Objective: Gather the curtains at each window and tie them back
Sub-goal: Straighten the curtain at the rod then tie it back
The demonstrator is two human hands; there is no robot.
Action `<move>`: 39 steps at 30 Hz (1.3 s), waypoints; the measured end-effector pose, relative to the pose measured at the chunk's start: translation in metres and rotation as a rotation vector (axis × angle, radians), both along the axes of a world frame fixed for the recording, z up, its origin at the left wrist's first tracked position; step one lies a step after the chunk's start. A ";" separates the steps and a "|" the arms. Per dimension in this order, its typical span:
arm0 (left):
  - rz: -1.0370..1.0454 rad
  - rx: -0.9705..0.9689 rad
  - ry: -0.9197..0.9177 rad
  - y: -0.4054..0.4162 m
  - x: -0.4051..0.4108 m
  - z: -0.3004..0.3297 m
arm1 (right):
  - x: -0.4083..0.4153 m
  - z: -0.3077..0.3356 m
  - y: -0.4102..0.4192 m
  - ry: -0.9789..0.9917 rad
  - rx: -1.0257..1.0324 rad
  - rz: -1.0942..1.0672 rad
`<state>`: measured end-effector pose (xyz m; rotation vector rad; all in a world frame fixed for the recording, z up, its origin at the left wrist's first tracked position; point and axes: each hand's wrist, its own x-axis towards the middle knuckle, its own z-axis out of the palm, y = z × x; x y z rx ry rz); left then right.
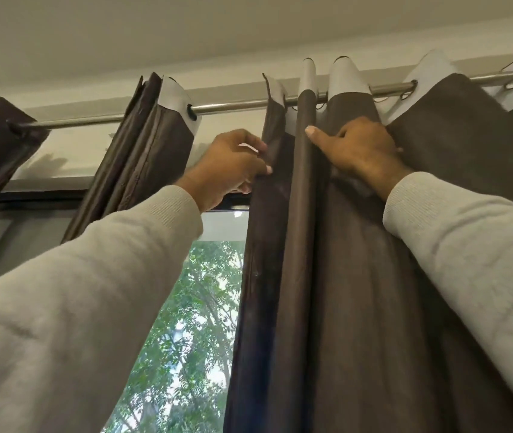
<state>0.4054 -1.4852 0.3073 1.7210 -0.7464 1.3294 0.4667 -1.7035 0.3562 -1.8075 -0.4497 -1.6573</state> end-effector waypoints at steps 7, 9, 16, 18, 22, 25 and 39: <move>-0.031 -0.038 0.016 0.028 0.005 0.001 | -0.026 0.014 0.043 0.012 -0.030 -0.058; -0.063 0.000 0.028 0.032 0.007 -0.002 | -0.027 0.018 0.064 0.037 -0.061 0.007; -0.136 0.041 0.070 0.034 0.013 0.005 | -0.038 0.035 0.071 0.029 -0.116 0.112; -0.115 0.007 0.069 0.031 0.013 0.004 | -0.033 0.031 0.044 -0.129 0.065 -0.052; -0.023 -0.041 0.074 0.013 0.021 0.010 | -0.019 0.017 -0.007 -0.101 0.181 -0.339; 0.014 -0.083 0.088 0.001 0.027 0.019 | -0.013 0.018 -0.028 0.108 0.115 -0.204; -0.100 0.026 0.063 -0.027 0.029 0.018 | 0.003 0.021 0.012 0.113 -0.469 0.339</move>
